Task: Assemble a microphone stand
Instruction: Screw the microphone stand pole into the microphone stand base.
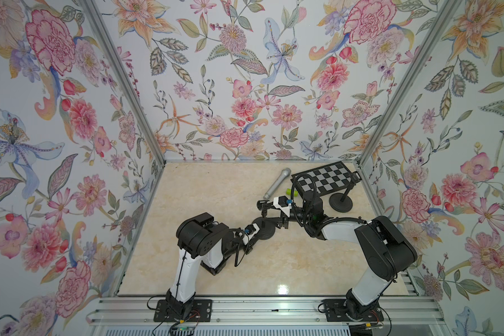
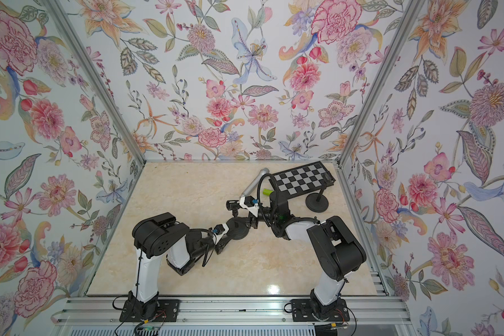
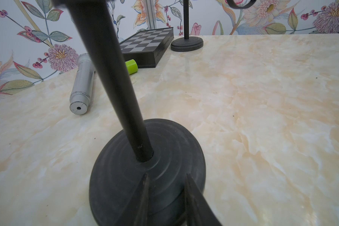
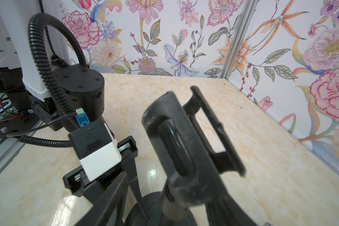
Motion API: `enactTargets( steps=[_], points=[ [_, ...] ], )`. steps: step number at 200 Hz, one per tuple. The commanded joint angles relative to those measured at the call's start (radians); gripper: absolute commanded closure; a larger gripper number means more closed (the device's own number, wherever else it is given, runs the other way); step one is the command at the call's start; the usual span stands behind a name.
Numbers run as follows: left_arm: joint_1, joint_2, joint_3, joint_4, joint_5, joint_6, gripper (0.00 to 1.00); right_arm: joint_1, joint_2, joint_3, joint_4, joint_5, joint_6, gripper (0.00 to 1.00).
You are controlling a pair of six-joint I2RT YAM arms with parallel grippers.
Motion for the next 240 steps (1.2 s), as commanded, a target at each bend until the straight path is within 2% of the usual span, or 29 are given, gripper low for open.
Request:
enactTargets(
  steps=[1, 23, 50, 66, 89, 93, 102, 109, 115, 127, 143, 153, 177, 189, 201, 217, 224, 240],
  points=[
    [-0.004, 0.054, -0.026, 0.232, 0.047, -0.006, 0.68, 0.001, 0.034, 0.039, -0.014, -0.040, 0.003, 0.39],
    [-0.004, 0.052, -0.026, 0.232, 0.041, 0.001, 0.68, 0.012, 0.063, 0.044, 0.042, -0.015, 0.025, 0.43],
    [-0.004, 0.064, -0.018, 0.232, 0.048, -0.005, 0.69, 0.012, 0.099, 0.045, 0.126, 0.040, 0.063, 0.55],
    [-0.004, 0.063, -0.021, 0.233, 0.035, -0.003, 0.69, 0.011, 0.105, 0.030, 0.157, 0.107, 0.080, 0.68],
    [-0.003, 0.071, -0.019, 0.231, 0.004, -0.003, 0.68, 0.036, 0.094, -0.052, 0.325, 0.259, 0.171, 0.94],
    [-0.001, 0.072, -0.018, 0.232, -0.001, -0.003, 0.69, 0.049, 0.093, -0.075, 0.368, 0.328, 0.193, 1.00],
    [0.001, 0.075, -0.017, 0.232, -0.014, -0.007, 0.69, 0.093, 0.095, -0.132, 0.456, 0.500, 0.242, 1.00],
    [0.002, 0.076, -0.015, 0.232, -0.022, -0.012, 0.69, 0.137, 0.102, -0.175, 0.521, 0.685, 0.272, 1.00],
    [0.004, 0.078, -0.013, 0.232, -0.027, -0.012, 0.69, 0.216, 0.117, -0.212, 0.571, 0.868, 0.282, 1.00],
    [0.006, 0.081, -0.008, 0.232, -0.030, -0.012, 0.69, 0.329, 0.174, -0.254, 0.676, 1.153, 0.271, 1.00],
    [0.008, 0.087, 0.000, 0.232, -0.037, -0.023, 0.69, 0.436, 0.268, -0.264, 0.795, 1.433, 0.298, 1.00],
    [0.008, 0.092, 0.003, 0.231, -0.034, -0.028, 0.69, 0.478, 0.301, -0.242, 0.778, 1.497, 0.335, 1.00],
    [0.008, 0.101, 0.007, 0.232, -0.030, -0.034, 0.69, 0.511, 0.321, -0.225, 0.793, 1.413, 0.343, 1.00],
    [0.008, 0.101, 0.005, 0.232, -0.034, -0.034, 0.69, 0.480, 0.293, -0.243, 0.792, 1.295, 0.344, 0.98],
    [0.009, 0.102, 0.004, 0.232, -0.040, -0.033, 0.69, 0.424, 0.260, -0.275, 0.794, 1.097, 0.341, 0.77],
    [0.009, 0.104, 0.001, 0.231, -0.044, -0.034, 0.69, 0.319, 0.209, -0.318, 0.785, 0.756, 0.310, 0.53],
    [0.008, 0.106, -0.001, 0.232, -0.042, -0.032, 0.69, 0.264, 0.194, -0.325, 0.773, 0.603, 0.313, 0.48],
    [0.011, 0.109, 0.001, 0.232, -0.048, -0.029, 0.69, 0.154, 0.171, -0.311, 0.733, 0.324, 0.344, 0.47]
  ],
)
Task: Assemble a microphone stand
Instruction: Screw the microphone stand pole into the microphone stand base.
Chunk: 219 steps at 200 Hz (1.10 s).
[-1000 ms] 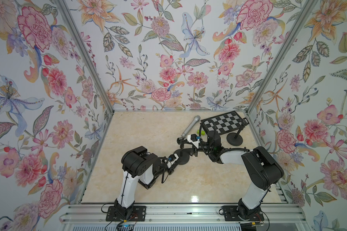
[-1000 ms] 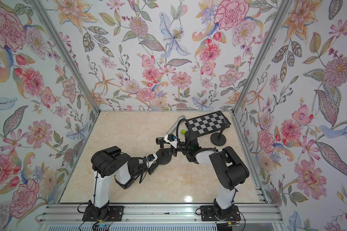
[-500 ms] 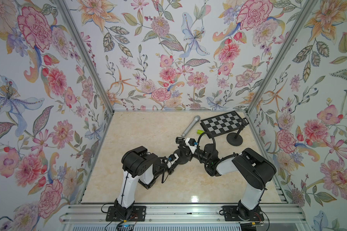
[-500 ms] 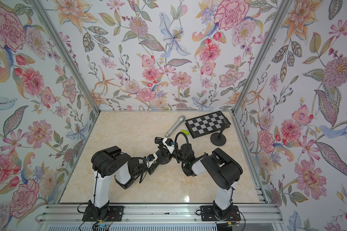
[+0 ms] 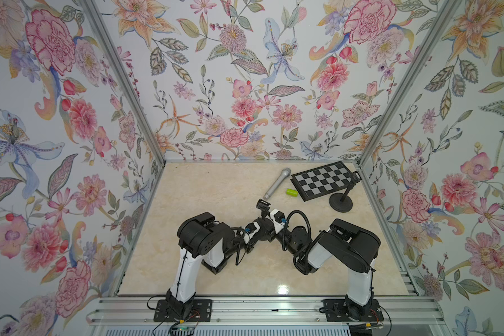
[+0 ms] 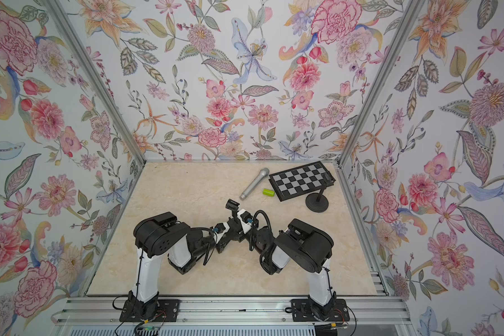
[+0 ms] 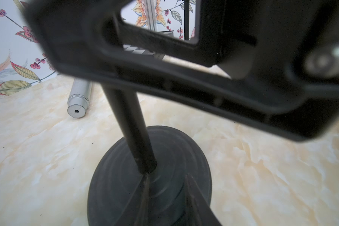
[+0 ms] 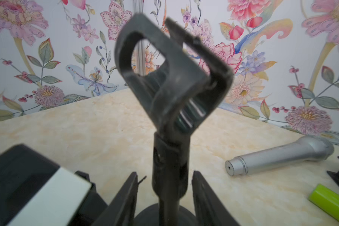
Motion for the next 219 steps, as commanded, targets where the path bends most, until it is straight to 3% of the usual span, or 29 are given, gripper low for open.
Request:
enactTargets(
  steps=[1, 40, 73, 86, 115, 140, 151, 177, 188, 202, 219],
  points=[
    [0.011, 0.092, -0.027, 0.230, -0.047, -0.006, 0.69, -0.128, -0.040, 0.001, -0.036, -0.536, 0.039, 0.46],
    [0.017, 0.096, -0.030, 0.231, -0.046, -0.022, 0.69, -0.262, -0.032, 0.115, -0.076, -0.797, 0.066, 0.46],
    [0.024, 0.094, -0.028, 0.230, -0.052, -0.018, 0.68, -0.269, 0.007, 0.214, -0.103, -0.828, 0.068, 0.47],
    [0.025, 0.094, -0.040, 0.230, -0.060, -0.018, 0.68, -0.262, 0.025, 0.247, -0.110, -0.809, 0.074, 0.51],
    [0.026, 0.105, -0.030, 0.231, -0.056, -0.021, 0.68, -0.236, 0.036, 0.281, -0.150, -0.727, 0.064, 0.73],
    [0.028, 0.100, -0.040, 0.230, -0.071, -0.021, 0.68, -0.169, 0.014, 0.209, -0.134, -0.454, 0.033, 1.00],
    [0.028, 0.104, -0.037, 0.230, -0.079, -0.025, 0.68, -0.097, -0.002, 0.157, -0.097, -0.233, 0.017, 1.00],
    [0.028, 0.115, -0.032, 0.231, -0.088, -0.036, 0.68, 0.117, 0.008, 0.104, -0.072, 0.450, 0.003, 1.00],
    [0.029, 0.116, -0.026, 0.230, -0.092, -0.036, 0.68, 0.202, 0.037, 0.122, -0.091, 0.660, 0.013, 1.00],
    [0.032, 0.113, -0.026, 0.230, -0.096, -0.036, 0.68, 0.284, 0.089, 0.152, -0.100, 0.781, 0.023, 1.00],
    [0.032, 0.120, -0.033, 0.230, -0.101, -0.047, 0.68, 0.321, 0.121, 0.168, -0.076, 0.792, 0.019, 1.00]
  ],
)
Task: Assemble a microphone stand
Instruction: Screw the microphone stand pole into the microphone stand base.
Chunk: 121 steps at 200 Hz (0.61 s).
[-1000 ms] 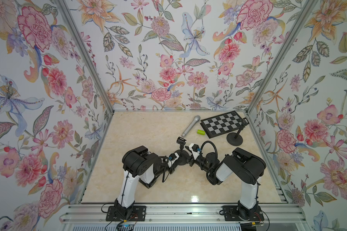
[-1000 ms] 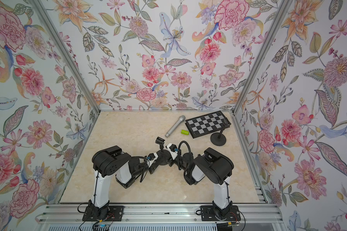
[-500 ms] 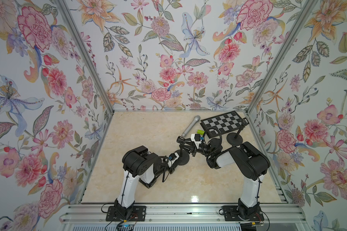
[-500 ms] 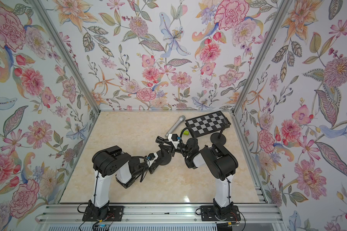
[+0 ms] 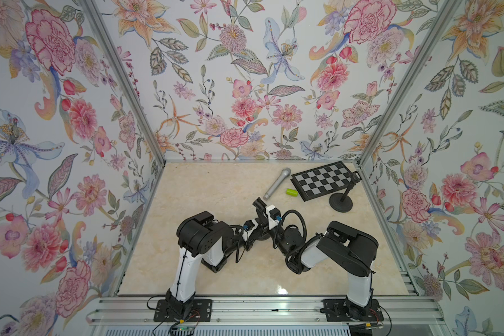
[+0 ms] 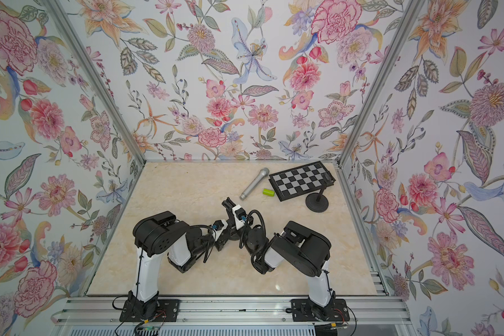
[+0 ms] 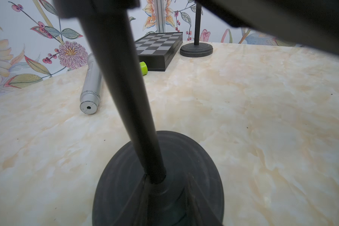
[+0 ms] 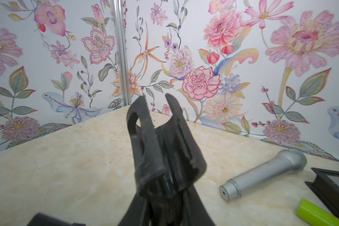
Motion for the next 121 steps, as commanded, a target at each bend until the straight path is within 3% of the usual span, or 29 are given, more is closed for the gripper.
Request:
enactTargets(
  steps=[1, 22, 40, 60, 83, 121],
  points=[
    [0.007, 0.113, -0.038, 0.229, -0.082, -0.008, 0.68, 0.097, 0.093, 0.008, -0.106, 0.235, 0.051, 1.00],
    [0.007, 0.120, -0.024, 0.228, -0.082, -0.013, 0.68, 0.071, 0.066, -0.033, -0.058, 0.065, 0.000, 1.00],
    [0.010, 0.109, -0.031, 0.227, -0.091, -0.009, 0.68, 0.019, 0.003, -0.108, -0.031, -0.186, -0.089, 0.61],
    [0.009, 0.123, -0.032, 0.229, -0.080, -0.021, 0.68, -0.123, -0.087, -0.202, -0.034, -0.602, -0.103, 0.42],
    [0.011, 0.116, -0.020, 0.229, -0.068, -0.014, 0.68, -0.345, -0.141, -0.192, -0.092, -1.140, 0.004, 0.40],
    [0.011, 0.122, -0.024, 0.229, -0.030, -0.011, 0.68, -0.492, -0.112, -0.020, -0.214, -1.463, 0.027, 0.40]
  ],
)
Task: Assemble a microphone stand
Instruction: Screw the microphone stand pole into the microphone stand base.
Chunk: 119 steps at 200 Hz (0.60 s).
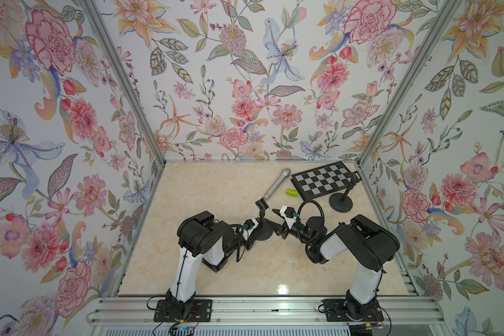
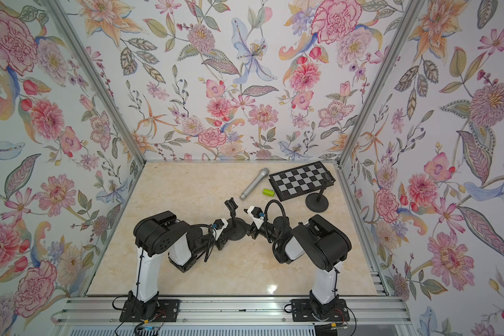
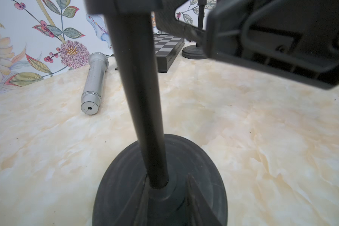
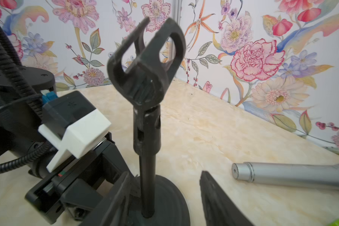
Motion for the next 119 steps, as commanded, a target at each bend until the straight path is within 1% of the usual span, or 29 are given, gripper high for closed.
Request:
enactTargets(
  steps=[1, 24, 40, 58, 94, 108, 119],
  points=[
    [0.011, 0.115, -0.036, 0.227, -0.025, 0.007, 0.68, -0.038, 0.007, 0.109, -0.081, -0.406, 0.029, 0.40],
    [0.012, 0.101, -0.028, 0.227, -0.001, 0.018, 0.68, -0.064, 0.058, 0.221, -0.150, -0.491, 0.031, 0.42],
    [0.011, 0.099, -0.041, 0.228, -0.005, 0.018, 0.68, -0.066, 0.095, 0.281, -0.199, -0.521, 0.023, 0.51],
    [0.011, 0.114, -0.030, 0.228, 0.001, 0.008, 0.68, -0.068, 0.126, 0.319, -0.213, -0.529, 0.043, 0.60],
    [0.012, 0.101, -0.042, 0.227, -0.012, 0.013, 0.68, -0.058, 0.134, 0.333, -0.212, -0.523, 0.062, 0.62],
    [0.012, 0.118, -0.028, 0.228, 0.003, 0.003, 0.69, -0.053, 0.131, 0.336, -0.233, -0.522, 0.052, 0.68],
    [0.012, 0.118, -0.019, 0.228, 0.009, 0.002, 0.69, -0.049, 0.127, 0.332, -0.241, -0.501, 0.051, 0.75]
  ],
)
